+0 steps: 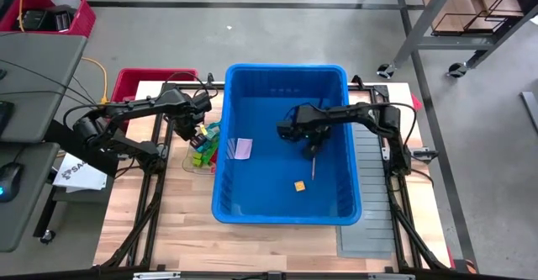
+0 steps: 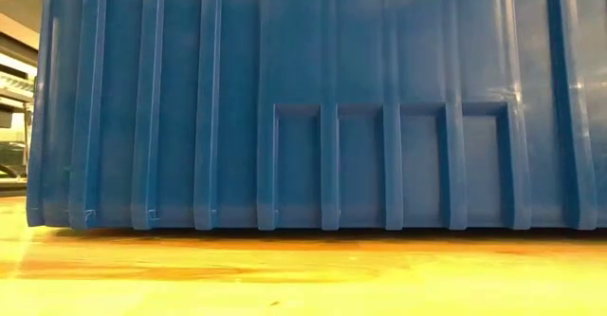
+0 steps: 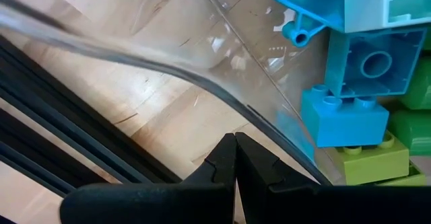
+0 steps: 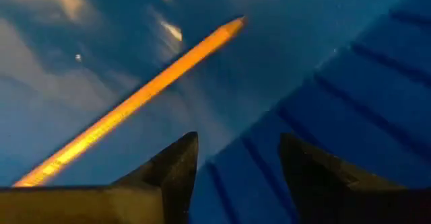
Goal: Sort blocks
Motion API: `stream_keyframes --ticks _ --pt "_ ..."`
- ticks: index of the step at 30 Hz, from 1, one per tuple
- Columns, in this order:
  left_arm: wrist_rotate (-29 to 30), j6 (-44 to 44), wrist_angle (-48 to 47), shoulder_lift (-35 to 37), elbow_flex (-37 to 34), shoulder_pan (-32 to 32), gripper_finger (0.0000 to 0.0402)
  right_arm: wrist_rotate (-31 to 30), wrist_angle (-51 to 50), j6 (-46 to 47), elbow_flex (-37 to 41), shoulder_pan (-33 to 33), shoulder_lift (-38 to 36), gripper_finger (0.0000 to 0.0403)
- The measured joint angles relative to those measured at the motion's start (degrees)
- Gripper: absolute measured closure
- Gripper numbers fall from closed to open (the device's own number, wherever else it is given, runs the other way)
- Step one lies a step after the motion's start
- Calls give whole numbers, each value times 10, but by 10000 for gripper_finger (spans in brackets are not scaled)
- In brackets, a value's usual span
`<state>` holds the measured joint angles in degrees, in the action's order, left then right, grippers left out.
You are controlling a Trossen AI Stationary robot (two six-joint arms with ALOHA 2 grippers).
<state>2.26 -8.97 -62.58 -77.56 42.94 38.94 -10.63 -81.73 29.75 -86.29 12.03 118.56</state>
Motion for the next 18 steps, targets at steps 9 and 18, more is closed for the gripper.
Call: stream_keyframes --ticks 9,18 --pt "-1 -13 -4 0 0 0 401 6 40 -193 -1 -16 43 204" --pt "-2 -19 -8 0 0 0 401 64 99 -161 -41 -48 45 204"
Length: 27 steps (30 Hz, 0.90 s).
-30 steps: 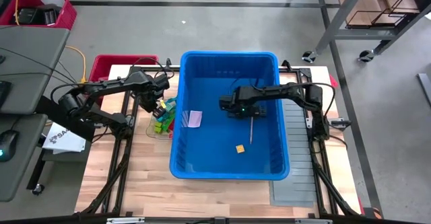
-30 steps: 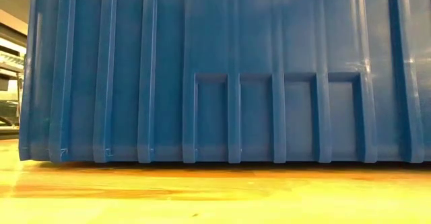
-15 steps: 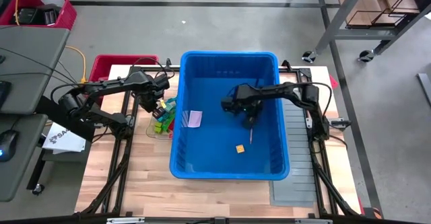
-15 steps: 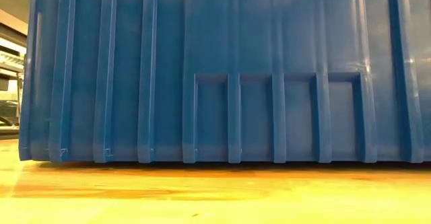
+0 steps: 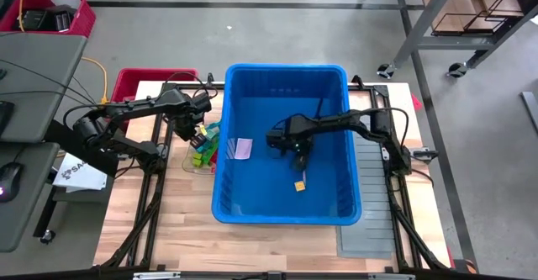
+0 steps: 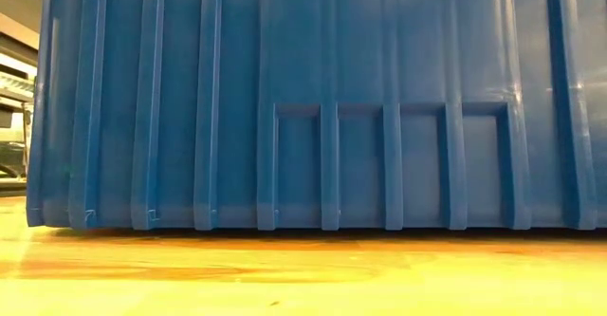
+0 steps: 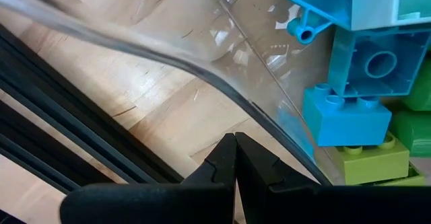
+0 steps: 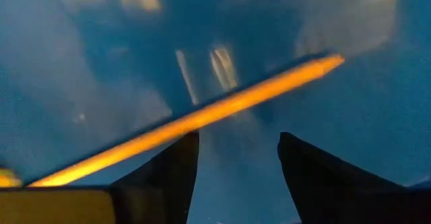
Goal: Sort blocks
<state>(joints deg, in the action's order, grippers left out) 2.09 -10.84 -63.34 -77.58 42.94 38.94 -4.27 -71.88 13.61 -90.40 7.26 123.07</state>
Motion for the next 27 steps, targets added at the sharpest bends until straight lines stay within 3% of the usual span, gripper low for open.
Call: stream_keyframes --ticks 5,11,17,20,27 --pt "0 0 0 0 0 0 401 1 -25 74 -48 -8 -16 204" --pt "0 -1 0 0 0 0 401 33 -51 305 -78 -10 -31 204" --pt "0 0 0 0 0 0 401 78 71 440 -3 -29 -30 204" --pt "0 0 0 0 0 0 401 69 91 485 33 -30 -30 204" --pt "0 4 0 0 0 0 401 99 222 488 97 -29 -39 204"
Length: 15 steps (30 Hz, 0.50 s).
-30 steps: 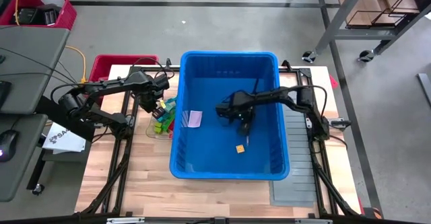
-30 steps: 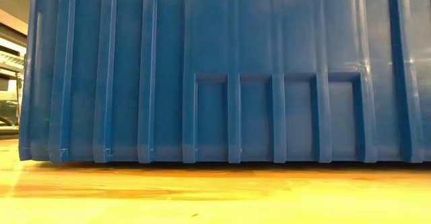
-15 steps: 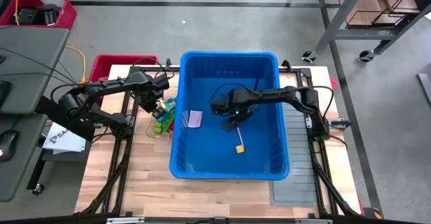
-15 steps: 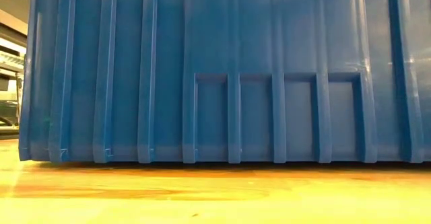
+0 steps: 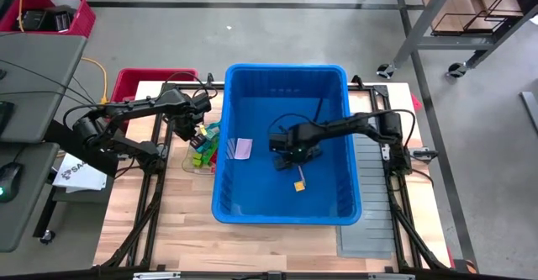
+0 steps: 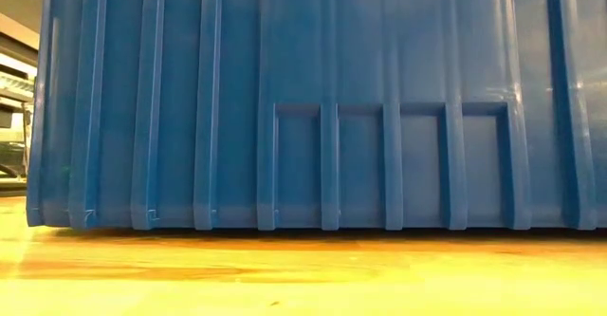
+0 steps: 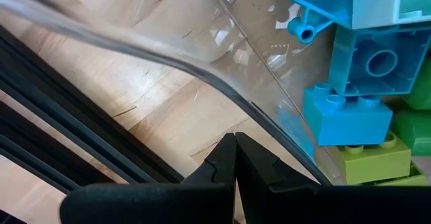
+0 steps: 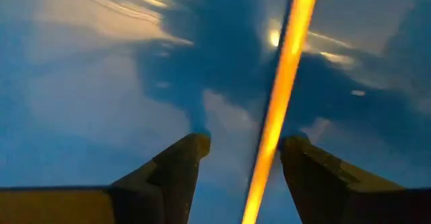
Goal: Sort blocks
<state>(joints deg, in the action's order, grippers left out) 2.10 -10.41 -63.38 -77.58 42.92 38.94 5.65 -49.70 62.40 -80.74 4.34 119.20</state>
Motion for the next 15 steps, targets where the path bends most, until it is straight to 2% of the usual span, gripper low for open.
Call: stream_keyframes --ticks 6,8,11,15 --pt "0 0 0 0 0 0 401 -4 36 17 39 1 -2 205" --pt "0 -5 1 0 0 0 401 3 50 21 53 2 -5 217" --pt "-1 -15 0 0 0 0 401 1 70 32 73 0 -9 265" --pt "-1 -15 0 0 0 0 401 3 106 29 86 -3 -11 365"
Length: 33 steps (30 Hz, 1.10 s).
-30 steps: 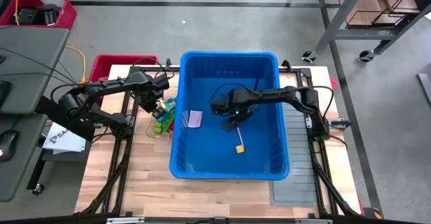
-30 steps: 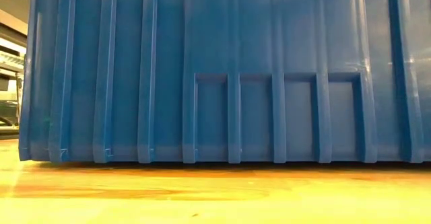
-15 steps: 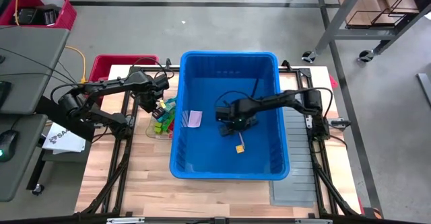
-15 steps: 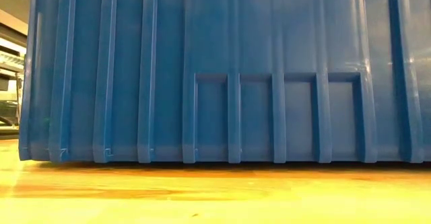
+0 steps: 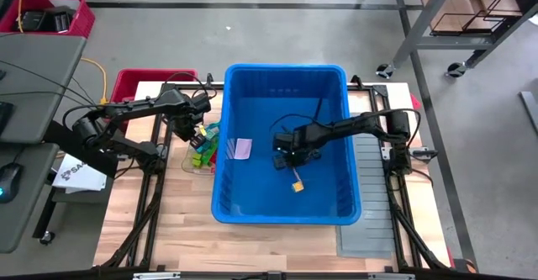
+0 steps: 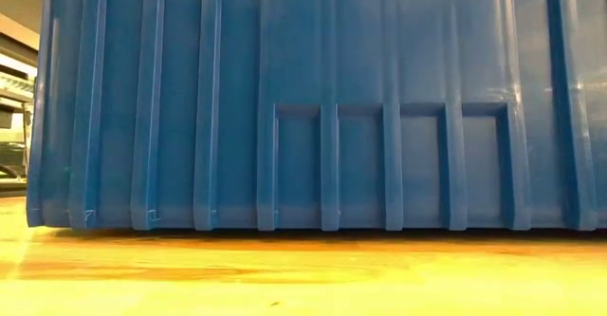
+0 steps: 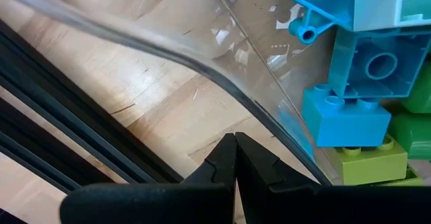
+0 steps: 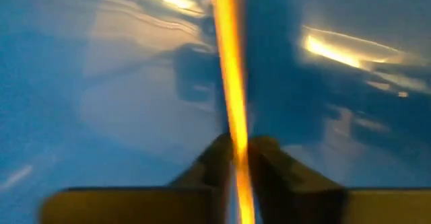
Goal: Sort blocks
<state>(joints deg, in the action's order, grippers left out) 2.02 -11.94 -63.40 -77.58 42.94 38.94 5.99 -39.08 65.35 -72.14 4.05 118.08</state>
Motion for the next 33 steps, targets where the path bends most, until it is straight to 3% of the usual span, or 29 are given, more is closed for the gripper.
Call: stream_keyframes --ticks 2,8,17,22,26,30,33 --pt "0 0 0 0 0 0 401 -1 2 -3 2 1 -1 389" --pt "0 -5 0 0 0 0 401 -2 -11 -41 -5 5 -10 398" --pt "-2 -10 -3 0 0 0 401 -91 -16 -39 -8 36 -85 402" --pt "-33 4 -23 0 0 0 402 -92 10 -39 -9 48 -139 402" --pt "-49 27 -41 0 1 0 401 -125 35 -39 -11 58 -191 402" --pt "-127 94 -62 18 23 0 402 -146 98 -41 -11 65 -242 403" --pt "-145 122 -90 43 54 1 402 -166 163 -55 -12 65 -274 403"
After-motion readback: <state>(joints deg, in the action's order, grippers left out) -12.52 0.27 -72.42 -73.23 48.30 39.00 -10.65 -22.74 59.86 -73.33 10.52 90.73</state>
